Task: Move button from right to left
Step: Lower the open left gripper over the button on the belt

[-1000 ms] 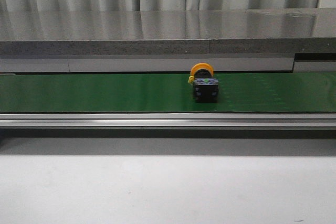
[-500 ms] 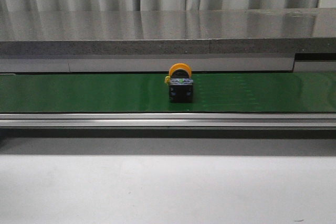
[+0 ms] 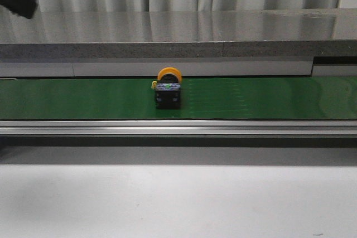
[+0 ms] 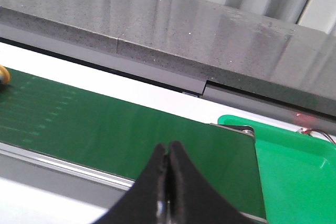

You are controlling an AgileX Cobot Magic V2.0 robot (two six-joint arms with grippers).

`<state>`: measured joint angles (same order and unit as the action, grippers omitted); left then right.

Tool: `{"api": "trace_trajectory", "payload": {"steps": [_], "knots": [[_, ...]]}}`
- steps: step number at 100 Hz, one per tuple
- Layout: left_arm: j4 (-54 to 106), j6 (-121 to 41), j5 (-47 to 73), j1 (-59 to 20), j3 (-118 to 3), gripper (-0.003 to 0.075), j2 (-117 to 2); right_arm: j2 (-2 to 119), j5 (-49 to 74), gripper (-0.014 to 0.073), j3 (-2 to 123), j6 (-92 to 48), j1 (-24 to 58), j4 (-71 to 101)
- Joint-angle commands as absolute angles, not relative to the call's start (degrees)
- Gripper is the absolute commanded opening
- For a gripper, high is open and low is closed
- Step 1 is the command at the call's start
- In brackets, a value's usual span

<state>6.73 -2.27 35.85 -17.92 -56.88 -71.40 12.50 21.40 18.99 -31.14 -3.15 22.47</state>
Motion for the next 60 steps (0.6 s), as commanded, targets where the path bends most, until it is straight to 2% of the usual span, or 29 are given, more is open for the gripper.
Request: {"api": "trace_trajectory", "payload": {"steps": [1,32,60], "knots": [[8.76,-2.21,32.10,-20.61,-61.43,0.0641,-74.20,12.81,17.09,-0.0068,20.56,-31.61,-3.04,23.41],[9.61,-0.66,32.21,-25.48,-71.89,0.0641,-88.86,12.81,17.09,-0.0068,20.56,-31.61,-3.04,23.41],[9.61,1.07,32.44,-27.96,-77.07,0.0641,-96.23,12.81,17.09,-0.0068,20.56,-31.61,-3.04,23.41]]}}
